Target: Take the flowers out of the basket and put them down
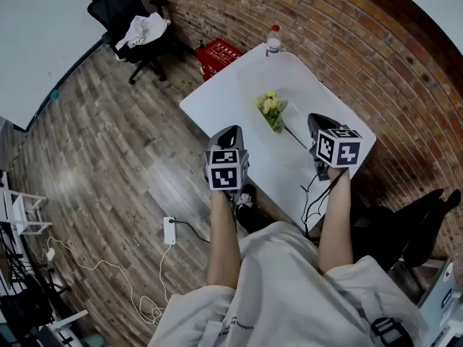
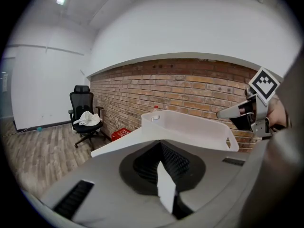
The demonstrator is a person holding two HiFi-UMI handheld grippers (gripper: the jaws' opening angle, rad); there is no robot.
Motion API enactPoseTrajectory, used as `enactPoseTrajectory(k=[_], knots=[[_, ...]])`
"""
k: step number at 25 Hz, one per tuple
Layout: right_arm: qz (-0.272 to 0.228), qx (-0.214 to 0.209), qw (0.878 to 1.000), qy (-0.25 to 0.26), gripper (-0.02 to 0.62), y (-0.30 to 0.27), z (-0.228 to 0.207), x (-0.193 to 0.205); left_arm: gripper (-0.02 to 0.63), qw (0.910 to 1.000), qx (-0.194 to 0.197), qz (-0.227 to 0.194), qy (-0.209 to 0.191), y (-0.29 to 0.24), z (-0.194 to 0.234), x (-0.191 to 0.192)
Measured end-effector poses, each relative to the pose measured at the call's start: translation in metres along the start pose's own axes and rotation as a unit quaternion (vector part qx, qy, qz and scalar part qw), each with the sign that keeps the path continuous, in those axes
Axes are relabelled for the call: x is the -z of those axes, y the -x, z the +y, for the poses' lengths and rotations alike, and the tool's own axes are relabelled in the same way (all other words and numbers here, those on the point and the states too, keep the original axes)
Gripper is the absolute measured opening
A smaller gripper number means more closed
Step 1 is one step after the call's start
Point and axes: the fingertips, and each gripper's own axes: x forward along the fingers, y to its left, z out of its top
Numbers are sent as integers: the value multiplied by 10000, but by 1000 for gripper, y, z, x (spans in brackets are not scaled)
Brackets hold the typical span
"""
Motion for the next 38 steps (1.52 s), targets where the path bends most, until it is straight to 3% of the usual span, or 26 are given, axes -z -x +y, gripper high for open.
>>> enactPoseTrajectory(k=[10, 14, 18, 20, 24, 28, 33, 38], knots=[[486, -152, 9987, 45, 25, -47, -1, 1, 25, 9984, 265, 349, -352, -43, 23, -11], [649, -217, 9955, 650, 25, -75, -5, -3, 25, 9978, 315, 374, -449, -58, 29, -23], [1224, -584, 9719, 1925, 25, -113, -4, 14, 25, 9968, 414, 437, -528, -74, 34, -25], [1513, -783, 9576, 2322, 25, -125, 0, 28, 25, 9962, 494, 445, -560, -83, 34, -25], [2027, -1076, 9477, 2221, 25, -143, 1, 52, 25, 9938, 579, 616, -717, -97, 45, -18], [2439, -1213, 9320, 2390, 25, -164, -11, 63, 25, 9939, 509, 734, -641, -112, 61, -17], [2725, -1402, 9251, 2244, 25, -189, -22, 84, 25, 9945, 459, 818, -467, -124, 74, -12], [3180, -1479, 8961, 2720, 26, -204, -32, 113, 25, 9933, 321, 1001, -478, -133, 96, -4]])
